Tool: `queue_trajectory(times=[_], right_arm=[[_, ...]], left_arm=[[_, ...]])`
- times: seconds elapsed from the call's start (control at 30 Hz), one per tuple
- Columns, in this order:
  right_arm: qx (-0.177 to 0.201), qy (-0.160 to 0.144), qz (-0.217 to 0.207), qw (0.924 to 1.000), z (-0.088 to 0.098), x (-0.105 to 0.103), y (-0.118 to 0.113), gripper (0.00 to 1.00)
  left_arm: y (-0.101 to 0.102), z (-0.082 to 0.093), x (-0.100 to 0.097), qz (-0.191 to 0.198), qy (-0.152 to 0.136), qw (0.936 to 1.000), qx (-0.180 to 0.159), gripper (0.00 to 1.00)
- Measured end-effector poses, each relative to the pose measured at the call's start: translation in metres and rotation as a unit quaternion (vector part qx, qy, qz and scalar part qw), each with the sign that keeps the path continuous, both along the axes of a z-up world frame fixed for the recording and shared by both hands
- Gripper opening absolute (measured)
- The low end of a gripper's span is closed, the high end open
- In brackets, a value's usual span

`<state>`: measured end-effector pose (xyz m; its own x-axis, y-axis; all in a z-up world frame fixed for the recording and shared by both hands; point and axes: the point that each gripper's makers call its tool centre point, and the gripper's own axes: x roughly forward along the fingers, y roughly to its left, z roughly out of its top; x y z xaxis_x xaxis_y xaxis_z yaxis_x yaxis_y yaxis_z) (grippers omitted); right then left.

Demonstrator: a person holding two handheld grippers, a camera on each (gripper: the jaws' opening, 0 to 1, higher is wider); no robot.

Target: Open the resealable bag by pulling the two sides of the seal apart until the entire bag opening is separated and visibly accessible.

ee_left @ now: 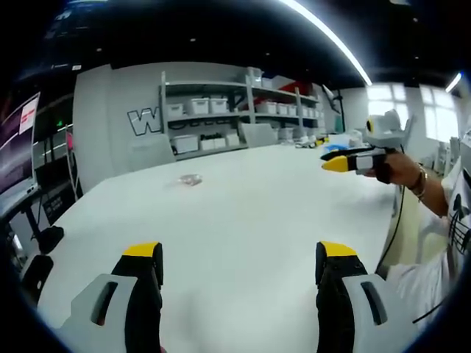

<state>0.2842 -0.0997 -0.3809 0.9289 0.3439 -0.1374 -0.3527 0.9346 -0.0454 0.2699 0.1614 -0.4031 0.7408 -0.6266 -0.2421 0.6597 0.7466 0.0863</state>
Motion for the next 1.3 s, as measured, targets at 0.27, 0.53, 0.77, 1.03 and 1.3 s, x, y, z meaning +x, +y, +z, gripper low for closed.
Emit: queue_trajectory(times=[0.27, 0.53, 0.77, 1.03, 1.3], right_arm=[[0.004, 0.002, 0.006, 1.0, -0.001, 0.005, 0.005, 0.48], [0.008, 0.003, 0.009, 0.9999, -0.002, 0.012, 0.01, 0.48], [0.004, 0.003, 0.014, 0.9999, 0.0, 0.019, 0.016, 0.48], [0.0, 0.008, 0.015, 0.9999, -0.004, 0.024, 0.018, 0.48], [-0.006, 0.014, 0.017, 0.9997, -0.006, 0.029, 0.021, 0.48]], left_arm=[[0.0, 0.0, 0.0, 0.0, -0.001, 1.0, 0.002, 0.84], [0.0, 0.002, 0.0, 0.001, -0.003, 1.0, 0.002, 0.84], [-0.001, 0.001, -0.001, -0.002, -0.002, 1.0, 0.004, 0.84], [-0.001, 0.001, 0.0, -0.002, -0.003, 1.0, 0.005, 0.84], [-0.002, 0.0, 0.0, -0.003, -0.002, 1.0, 0.005, 0.84]])
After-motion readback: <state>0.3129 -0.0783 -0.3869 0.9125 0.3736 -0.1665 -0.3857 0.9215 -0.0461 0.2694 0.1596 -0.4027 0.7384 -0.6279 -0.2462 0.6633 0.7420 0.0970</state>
